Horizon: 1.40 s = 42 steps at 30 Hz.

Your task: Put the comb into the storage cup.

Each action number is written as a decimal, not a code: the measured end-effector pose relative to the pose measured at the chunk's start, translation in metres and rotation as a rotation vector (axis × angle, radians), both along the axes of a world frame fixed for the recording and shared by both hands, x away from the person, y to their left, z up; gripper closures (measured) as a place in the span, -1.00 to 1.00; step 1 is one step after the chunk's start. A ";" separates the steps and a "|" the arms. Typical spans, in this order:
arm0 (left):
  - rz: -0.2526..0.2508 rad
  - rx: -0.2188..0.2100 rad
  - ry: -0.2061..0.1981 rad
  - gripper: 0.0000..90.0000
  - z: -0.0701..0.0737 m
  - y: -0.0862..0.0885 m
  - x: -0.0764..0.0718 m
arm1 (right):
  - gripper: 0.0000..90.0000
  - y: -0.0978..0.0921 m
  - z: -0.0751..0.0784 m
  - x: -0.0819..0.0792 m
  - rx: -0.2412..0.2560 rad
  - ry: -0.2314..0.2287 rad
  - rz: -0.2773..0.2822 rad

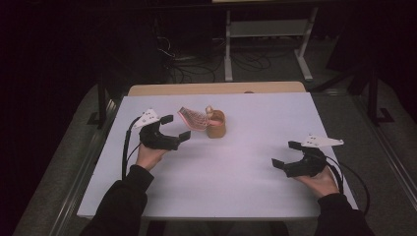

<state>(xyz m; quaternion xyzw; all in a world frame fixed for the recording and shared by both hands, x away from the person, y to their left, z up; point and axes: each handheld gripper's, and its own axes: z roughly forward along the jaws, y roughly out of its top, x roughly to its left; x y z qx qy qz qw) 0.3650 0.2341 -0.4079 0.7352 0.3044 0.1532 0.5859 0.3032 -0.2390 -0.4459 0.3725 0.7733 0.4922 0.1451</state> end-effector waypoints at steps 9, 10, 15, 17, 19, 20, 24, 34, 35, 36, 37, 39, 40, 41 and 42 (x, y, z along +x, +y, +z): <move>0.014 -0.009 -0.003 -1.00 -0.005 0.013 -0.007 | -1.00 0.000 -0.001 0.000 -0.006 0.004 0.001; 0.016 -0.012 -0.005 -1.00 -0.005 0.014 -0.008 | -1.00 0.000 -0.001 0.000 -0.006 0.005 0.001; 0.021 -0.010 -0.005 -1.00 -0.006 0.021 -0.013 | -1.00 0.000 -0.001 0.000 -0.005 0.006 -0.003; 0.024 -0.009 -0.004 -1.00 -0.007 0.024 -0.014 | -1.00 -0.001 -0.001 0.000 -0.005 0.006 -0.003; 0.028 -0.013 -0.002 -1.00 -0.007 0.026 -0.015 | -1.00 -0.001 -0.001 0.000 -0.005 0.006 -0.003; 0.031 -0.012 -0.002 -1.00 -0.008 0.028 -0.016 | -1.00 -0.001 -0.001 0.000 -0.006 0.007 -0.002; 0.042 -0.019 0.002 -1.00 -0.011 0.035 -0.018 | -1.00 -0.001 -0.001 0.000 -0.004 0.007 -0.003; 0.064 -0.021 0.012 -1.00 -0.019 0.053 -0.025 | -1.00 -0.002 -0.001 -0.001 -0.004 0.007 -0.007; 0.066 -0.019 0.013 -1.00 -0.020 0.056 -0.026 | -1.00 -0.002 -0.001 -0.001 -0.005 0.008 -0.007; 0.070 -0.020 0.012 -1.00 -0.020 0.057 -0.027 | -1.00 -0.002 -0.001 -0.001 -0.005 0.008 -0.007; 0.075 -0.025 0.013 -1.00 -0.021 0.059 -0.027 | -1.00 -0.002 -0.002 -0.001 -0.005 0.008 -0.007; 0.077 -0.025 0.013 -1.00 -0.022 0.063 -0.028 | -1.00 -0.002 -0.002 -0.001 -0.006 0.009 -0.006; 0.080 -0.019 0.013 -1.00 -0.022 0.064 -0.027 | -1.00 -0.002 -0.002 -0.001 -0.007 0.009 -0.006; 0.083 -0.019 0.016 -1.00 -0.023 0.066 -0.028 | -1.00 -0.002 -0.002 -0.001 -0.007 0.010 -0.006; 0.085 -0.015 0.017 -1.00 -0.023 0.068 -0.028 | -1.00 -0.002 -0.002 -0.001 -0.007 0.010 -0.006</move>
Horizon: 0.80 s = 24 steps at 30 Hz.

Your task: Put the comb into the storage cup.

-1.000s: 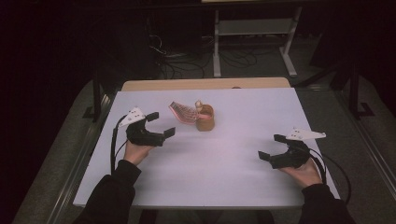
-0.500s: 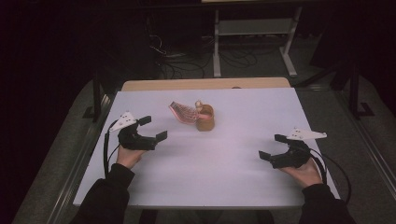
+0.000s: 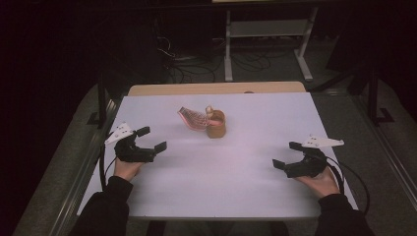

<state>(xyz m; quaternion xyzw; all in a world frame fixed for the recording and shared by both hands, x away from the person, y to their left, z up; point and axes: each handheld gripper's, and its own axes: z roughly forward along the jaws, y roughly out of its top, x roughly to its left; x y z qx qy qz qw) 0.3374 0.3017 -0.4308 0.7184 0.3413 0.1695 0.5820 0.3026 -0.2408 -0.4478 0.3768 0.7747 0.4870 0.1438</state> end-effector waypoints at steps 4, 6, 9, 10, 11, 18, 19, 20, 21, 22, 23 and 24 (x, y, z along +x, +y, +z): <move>0.012 0.004 0.004 -1.00 -0.002 0.007 -0.002 | -1.00 -0.001 0.000 0.000 0.000 0.002 -0.002; 0.016 0.005 0.004 -1.00 -0.003 0.010 -0.004 | -1.00 -0.001 0.000 0.000 0.000 0.001 -0.003; 0.024 0.008 0.006 -1.00 -0.005 0.016 -0.006 | -1.00 -0.001 0.000 -0.001 0.000 0.002 -0.003; 0.026 0.007 0.004 -1.00 -0.006 0.017 -0.007 | -1.00 -0.001 0.000 -0.001 0.000 0.002 -0.003; 0.027 0.012 -0.001 -1.00 -0.007 0.020 -0.009 | -1.00 -0.001 0.000 -0.001 -0.001 0.002 -0.003; 0.053 0.012 0.002 -1.00 -0.011 0.034 -0.015 | -1.00 -0.002 -0.001 -0.001 -0.001 0.004 -0.004; 0.059 0.011 0.002 -1.00 -0.011 0.036 -0.016 | -1.00 -0.001 -0.001 -0.001 -0.002 0.004 -0.004; 0.063 0.009 0.004 -1.00 -0.012 0.038 -0.017 | -1.00 -0.002 -0.001 -0.001 -0.003 0.005 -0.003; 0.069 0.009 0.006 -1.00 -0.012 0.040 -0.018 | -1.00 -0.002 -0.001 -0.001 -0.003 0.005 -0.004; 0.072 0.009 0.007 -1.00 -0.013 0.042 -0.019 | -1.00 -0.002 -0.001 -0.001 -0.003 0.005 -0.004; 0.080 0.006 0.009 -1.00 -0.014 0.045 -0.020 | -1.00 -0.002 -0.001 -0.001 -0.002 0.006 -0.004; 0.081 0.009 0.008 -1.00 -0.015 0.046 -0.021 | -1.00 -0.002 -0.001 -0.001 -0.003 0.005 -0.004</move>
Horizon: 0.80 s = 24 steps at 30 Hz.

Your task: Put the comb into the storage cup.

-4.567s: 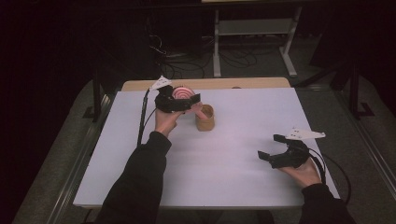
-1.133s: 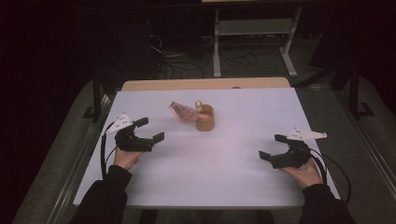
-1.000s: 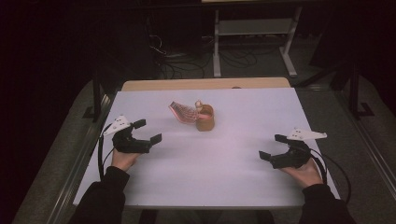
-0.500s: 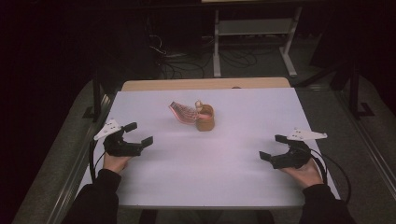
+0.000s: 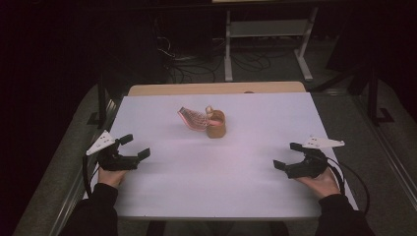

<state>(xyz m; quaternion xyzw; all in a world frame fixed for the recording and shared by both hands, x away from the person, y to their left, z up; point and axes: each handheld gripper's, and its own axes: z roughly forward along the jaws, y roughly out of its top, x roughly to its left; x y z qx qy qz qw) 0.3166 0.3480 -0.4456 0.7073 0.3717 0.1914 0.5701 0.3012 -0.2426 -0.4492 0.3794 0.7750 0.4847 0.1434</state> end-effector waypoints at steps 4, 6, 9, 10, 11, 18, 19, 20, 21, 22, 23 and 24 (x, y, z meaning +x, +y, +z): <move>0.018 0.002 0.008 -1.00 -0.004 0.007 -0.003 | -1.00 0.000 0.000 0.000 -0.003 0.002 0.000; 0.025 0.003 0.007 -1.00 -0.005 0.011 -0.005 | -1.00 -0.001 -0.001 -0.001 -0.003 0.001 0.000; 0.040 -0.002 0.008 -1.00 -0.007 0.017 -0.007 | -1.00 -0.002 0.000 -0.001 -0.002 0.000 -0.003; 0.044 -0.005 0.008 -1.00 -0.008 0.018 -0.007 | -1.00 -0.002 0.000 -0.001 -0.001 0.000 -0.003; 0.048 -0.003 0.011 -1.00 -0.009 0.020 -0.008 | -1.00 -0.002 0.000 -0.001 -0.001 0.000 -0.003; 0.059 0.014 0.019 -1.00 -0.015 0.026 -0.014 | -1.00 -0.003 0.000 -0.003 0.001 0.001 -0.007; 0.063 0.018 0.015 -1.00 -0.016 0.027 -0.016 | -1.00 -0.003 0.000 -0.004 0.000 0.002 -0.007; 0.064 0.019 0.017 -1.00 -0.016 0.027 -0.017 | -1.00 -0.004 0.000 -0.005 -0.001 0.001 -0.009; 0.063 0.021 0.024 -1.00 -0.017 0.028 -0.017 | -1.00 -0.004 -0.001 -0.005 0.000 0.001 -0.010; 0.063 0.020 0.025 -1.00 -0.017 0.028 -0.018 | -1.00 -0.005 -0.001 -0.006 0.001 0.002 -0.013; 0.065 0.019 0.026 -1.00 -0.018 0.029 -0.018 | -1.00 -0.005 -0.001 -0.006 0.001 0.003 -0.015; 0.066 0.019 0.027 -1.00 -0.018 0.029 -0.018 | -1.00 -0.006 -0.001 -0.006 0.002 0.003 -0.018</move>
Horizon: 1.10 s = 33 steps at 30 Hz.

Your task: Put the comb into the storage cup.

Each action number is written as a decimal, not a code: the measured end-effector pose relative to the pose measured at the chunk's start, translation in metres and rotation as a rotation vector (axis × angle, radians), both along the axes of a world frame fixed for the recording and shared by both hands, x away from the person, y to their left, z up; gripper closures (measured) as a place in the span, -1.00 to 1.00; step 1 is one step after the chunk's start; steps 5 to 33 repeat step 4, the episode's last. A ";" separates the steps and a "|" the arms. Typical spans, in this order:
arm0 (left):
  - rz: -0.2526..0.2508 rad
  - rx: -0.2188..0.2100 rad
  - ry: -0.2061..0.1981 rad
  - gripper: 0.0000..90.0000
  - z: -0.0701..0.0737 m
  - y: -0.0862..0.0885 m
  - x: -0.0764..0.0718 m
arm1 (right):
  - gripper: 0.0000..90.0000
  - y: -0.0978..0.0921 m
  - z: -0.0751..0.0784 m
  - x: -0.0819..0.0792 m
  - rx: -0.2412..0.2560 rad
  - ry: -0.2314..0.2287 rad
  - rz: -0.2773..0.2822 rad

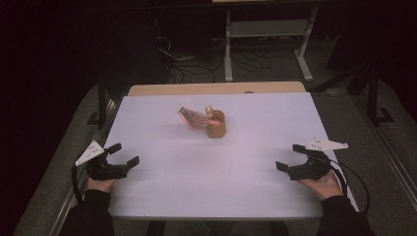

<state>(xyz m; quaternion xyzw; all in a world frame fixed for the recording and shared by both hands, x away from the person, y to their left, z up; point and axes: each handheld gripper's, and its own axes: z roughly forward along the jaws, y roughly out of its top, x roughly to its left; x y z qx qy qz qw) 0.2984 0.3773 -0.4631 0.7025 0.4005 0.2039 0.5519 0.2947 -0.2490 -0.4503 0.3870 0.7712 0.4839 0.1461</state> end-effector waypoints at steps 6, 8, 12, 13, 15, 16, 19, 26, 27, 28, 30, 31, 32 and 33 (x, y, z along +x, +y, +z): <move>0.005 -0.005 -0.004 -1.00 0.001 0.001 0.000 | -1.00 -0.002 0.000 -0.001 0.005 0.000 -0.006; 0.005 -0.005 -0.004 -1.00 0.001 0.001 0.000 | -1.00 -0.002 0.000 -0.001 0.005 0.000 -0.006; 0.005 -0.005 -0.004 -1.00 0.001 0.001 0.000 | -1.00 -0.002 0.000 -0.001 0.005 0.000 -0.006; 0.005 -0.005 -0.004 -1.00 0.001 0.001 0.000 | -1.00 -0.002 0.000 -0.001 0.005 0.000 -0.006; 0.005 -0.005 -0.004 -1.00 0.001 0.001 0.000 | -1.00 -0.002 0.000 -0.001 0.005 0.000 -0.006; 0.005 -0.005 -0.004 -1.00 0.001 0.001 0.000 | -1.00 -0.002 0.000 -0.001 0.005 0.000 -0.006; 0.005 -0.005 -0.004 -1.00 0.001 0.001 0.000 | -1.00 -0.002 0.000 -0.001 0.005 0.000 -0.006; 0.005 -0.005 -0.004 -1.00 0.001 0.001 0.000 | -1.00 -0.002 0.000 -0.001 0.005 0.000 -0.006; 0.005 -0.005 -0.004 -1.00 0.001 0.001 0.000 | -1.00 -0.002 0.000 -0.001 0.005 0.000 -0.006; 0.005 -0.005 -0.004 -1.00 0.001 0.001 0.000 | -1.00 -0.002 0.000 -0.001 0.005 0.000 -0.006; 0.005 -0.005 -0.004 -1.00 0.001 0.001 0.000 | -1.00 -0.002 0.000 -0.001 0.005 0.000 -0.006; 0.005 -0.005 -0.004 -1.00 0.001 0.001 0.000 | -1.00 -0.002 0.000 -0.001 0.005 0.000 -0.006; 0.005 -0.005 -0.004 -1.00 0.001 0.001 0.000 | -1.00 -0.002 0.000 -0.001 0.005 0.000 -0.006; 0.005 -0.005 -0.004 -1.00 0.001 0.001 0.000 | -1.00 -0.002 0.000 -0.001 0.005 0.000 -0.006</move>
